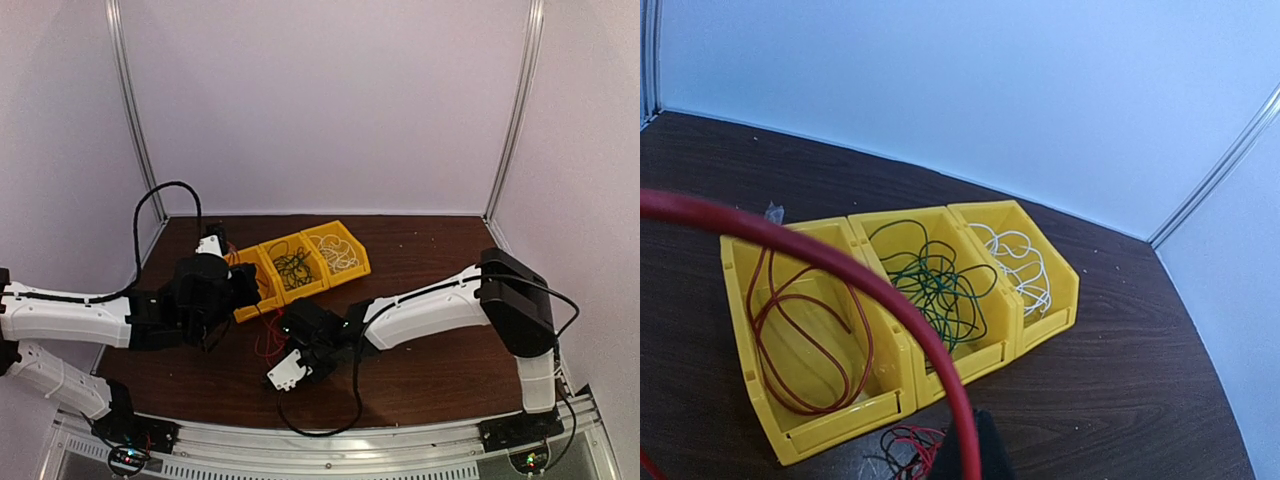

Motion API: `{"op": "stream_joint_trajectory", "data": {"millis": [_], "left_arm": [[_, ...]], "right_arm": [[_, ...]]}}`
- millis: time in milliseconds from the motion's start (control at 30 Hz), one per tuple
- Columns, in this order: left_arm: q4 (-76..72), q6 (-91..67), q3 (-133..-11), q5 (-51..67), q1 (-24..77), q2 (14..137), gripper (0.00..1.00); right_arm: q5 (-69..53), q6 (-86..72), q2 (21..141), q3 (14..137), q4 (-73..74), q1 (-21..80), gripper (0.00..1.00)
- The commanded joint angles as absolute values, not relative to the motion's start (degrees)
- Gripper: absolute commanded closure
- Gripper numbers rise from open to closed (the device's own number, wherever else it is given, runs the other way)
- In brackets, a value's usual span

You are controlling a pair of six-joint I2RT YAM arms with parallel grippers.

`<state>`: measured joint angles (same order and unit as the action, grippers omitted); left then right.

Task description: Untangle the cables

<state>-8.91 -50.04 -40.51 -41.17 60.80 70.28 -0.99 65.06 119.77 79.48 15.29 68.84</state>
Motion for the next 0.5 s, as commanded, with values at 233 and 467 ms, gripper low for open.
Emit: {"op": "stream_joint_trajectory", "data": {"millis": [233, 467], "left_arm": [[-7.4, -45.7, -43.1, -42.7, 58.5, 68.5, 1.0], [-1.8, -30.4, -56.1, -38.9, 48.4, 63.2, 1.0]], "right_arm": [[-1.8, 62.8, 110.9, 74.0, 21.2, 68.2, 1.0], [-9.0, 59.2, 96.2, 61.0, 30.3, 57.3, 1.0]]}}
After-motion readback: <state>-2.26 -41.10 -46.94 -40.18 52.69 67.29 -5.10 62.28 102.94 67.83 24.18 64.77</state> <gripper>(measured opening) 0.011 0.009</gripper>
